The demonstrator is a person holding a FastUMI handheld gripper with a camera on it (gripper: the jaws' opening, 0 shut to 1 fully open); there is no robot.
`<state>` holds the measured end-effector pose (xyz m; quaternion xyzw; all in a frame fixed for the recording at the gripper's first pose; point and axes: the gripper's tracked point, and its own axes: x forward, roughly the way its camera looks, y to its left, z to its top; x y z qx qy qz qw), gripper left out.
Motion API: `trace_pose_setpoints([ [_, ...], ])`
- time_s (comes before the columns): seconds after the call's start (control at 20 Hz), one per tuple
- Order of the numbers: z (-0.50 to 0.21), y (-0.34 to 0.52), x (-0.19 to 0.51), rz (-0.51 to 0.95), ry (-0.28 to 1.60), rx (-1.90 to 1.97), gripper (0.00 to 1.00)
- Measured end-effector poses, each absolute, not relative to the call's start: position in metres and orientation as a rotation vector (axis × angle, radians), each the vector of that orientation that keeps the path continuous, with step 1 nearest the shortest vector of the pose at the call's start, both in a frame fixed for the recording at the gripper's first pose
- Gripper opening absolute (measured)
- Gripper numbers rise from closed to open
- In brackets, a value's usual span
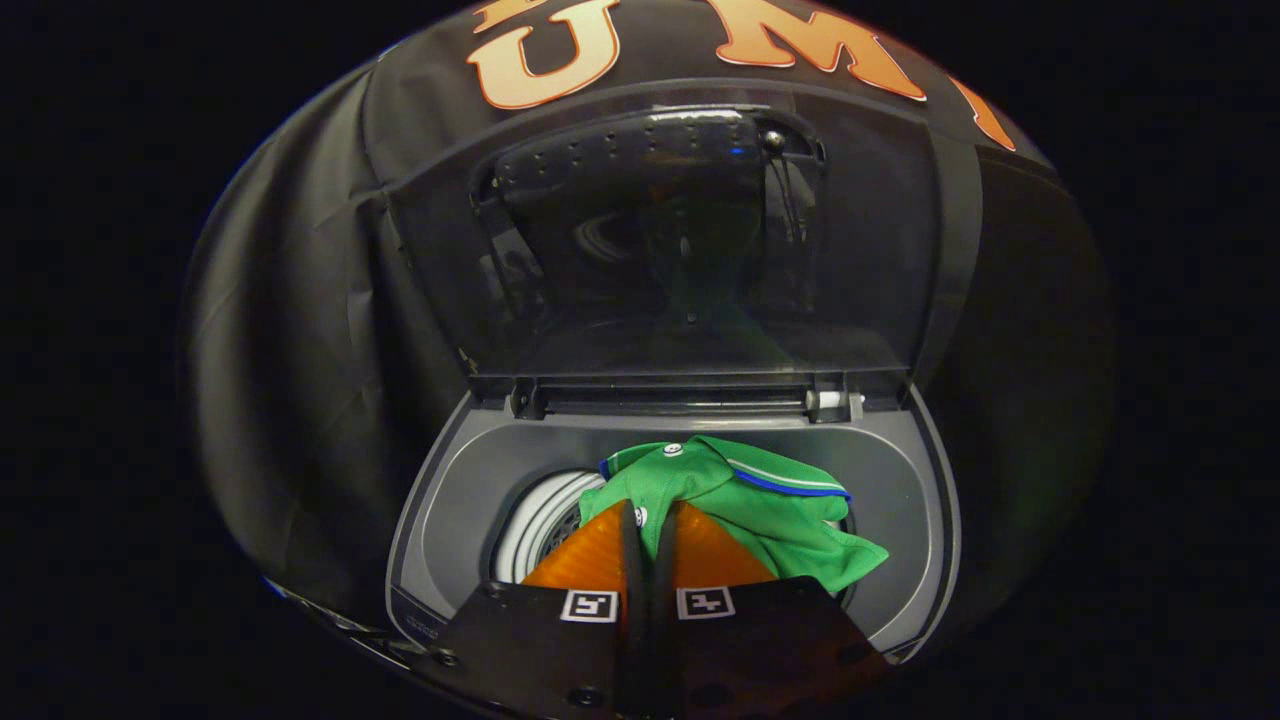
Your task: Put the clothes into the washing machine and then close the washing machine lid.
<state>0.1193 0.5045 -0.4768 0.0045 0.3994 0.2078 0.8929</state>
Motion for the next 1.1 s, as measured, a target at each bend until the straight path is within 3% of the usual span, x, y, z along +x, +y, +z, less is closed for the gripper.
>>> trace_pose_setpoints([
  [0.55, -0.522, 0.500, 0.119, 0.359, 1.001, 0.007, 0.08],
  [0.65, -0.533, 0.503, 0.116, 0.343, 1.048, 0.013, 0.14],
  [0.7, -0.537, 0.505, 0.114, 0.343, 1.069, 0.019, 0.27],
  [0.85, -0.543, 0.502, 0.111, 0.325, 1.082, 0.001, 0.27],
  [1.1, -0.550, 0.490, 0.103, 0.285, 1.116, -0.012, 0.87],
])
